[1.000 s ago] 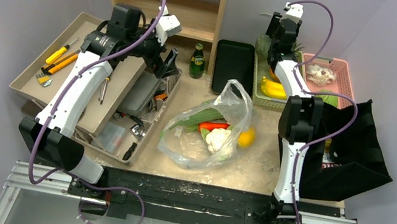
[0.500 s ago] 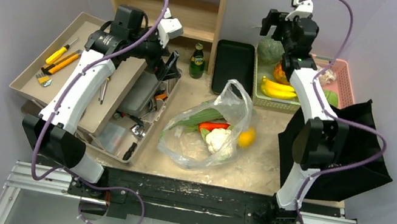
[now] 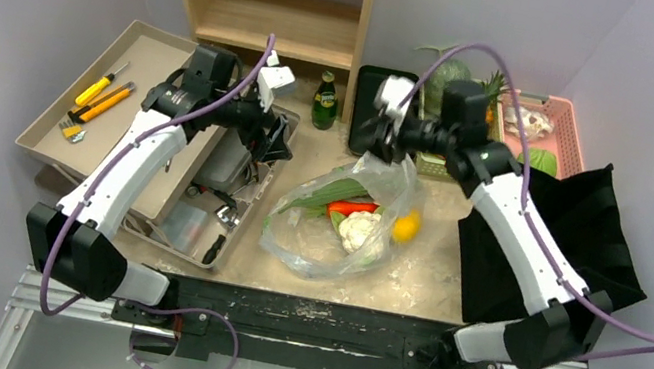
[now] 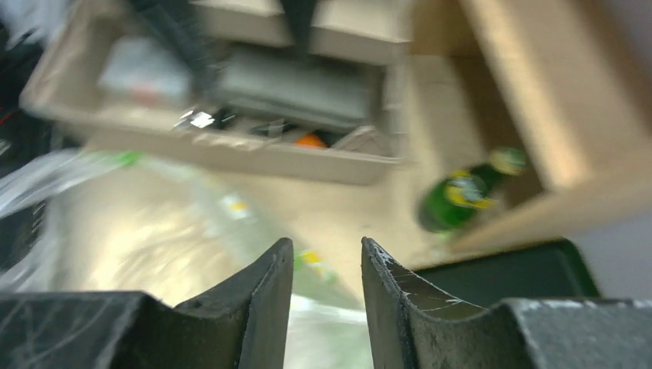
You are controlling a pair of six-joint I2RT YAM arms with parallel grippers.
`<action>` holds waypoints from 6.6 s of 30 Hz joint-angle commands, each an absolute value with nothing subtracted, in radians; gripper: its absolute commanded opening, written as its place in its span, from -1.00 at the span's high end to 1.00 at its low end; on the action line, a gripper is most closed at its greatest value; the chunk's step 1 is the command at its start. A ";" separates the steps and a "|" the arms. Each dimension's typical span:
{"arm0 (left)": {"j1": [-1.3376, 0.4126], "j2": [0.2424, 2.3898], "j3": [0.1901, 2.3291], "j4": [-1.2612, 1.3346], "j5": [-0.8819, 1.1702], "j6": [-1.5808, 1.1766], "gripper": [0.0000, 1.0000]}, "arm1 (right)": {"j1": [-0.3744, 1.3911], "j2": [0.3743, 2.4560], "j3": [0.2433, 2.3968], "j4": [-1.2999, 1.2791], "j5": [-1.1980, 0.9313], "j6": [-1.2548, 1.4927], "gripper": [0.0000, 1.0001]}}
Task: Untie the knot of the grocery bags and take out the mixed food
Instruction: Place the fake fruit in the bin, then pick up the fake vegetable from the takeout bag, then place the fake vegetable in the bin.
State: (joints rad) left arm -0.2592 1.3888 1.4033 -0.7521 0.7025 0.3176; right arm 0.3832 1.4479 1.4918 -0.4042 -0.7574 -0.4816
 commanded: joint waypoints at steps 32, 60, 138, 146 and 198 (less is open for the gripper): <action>-0.420 1.232 1.066 -0.616 0.637 0.226 -1.00 | 0.686 1.204 1.012 -0.198 -0.442 -0.865 -0.06; -0.468 1.375 1.180 -0.594 0.532 0.173 0.75 | 0.759 1.431 0.915 -0.006 -0.427 -0.949 0.33; -0.422 1.502 1.253 -0.601 0.555 0.128 0.82 | 0.536 1.399 1.629 0.647 -0.565 0.446 1.00; -0.421 1.516 1.261 -0.578 0.564 0.124 0.83 | 0.242 1.581 2.073 0.217 -0.250 0.284 1.00; -0.413 1.602 1.314 -0.537 0.571 0.108 0.84 | -0.144 2.156 2.088 -0.131 0.144 -0.431 -0.33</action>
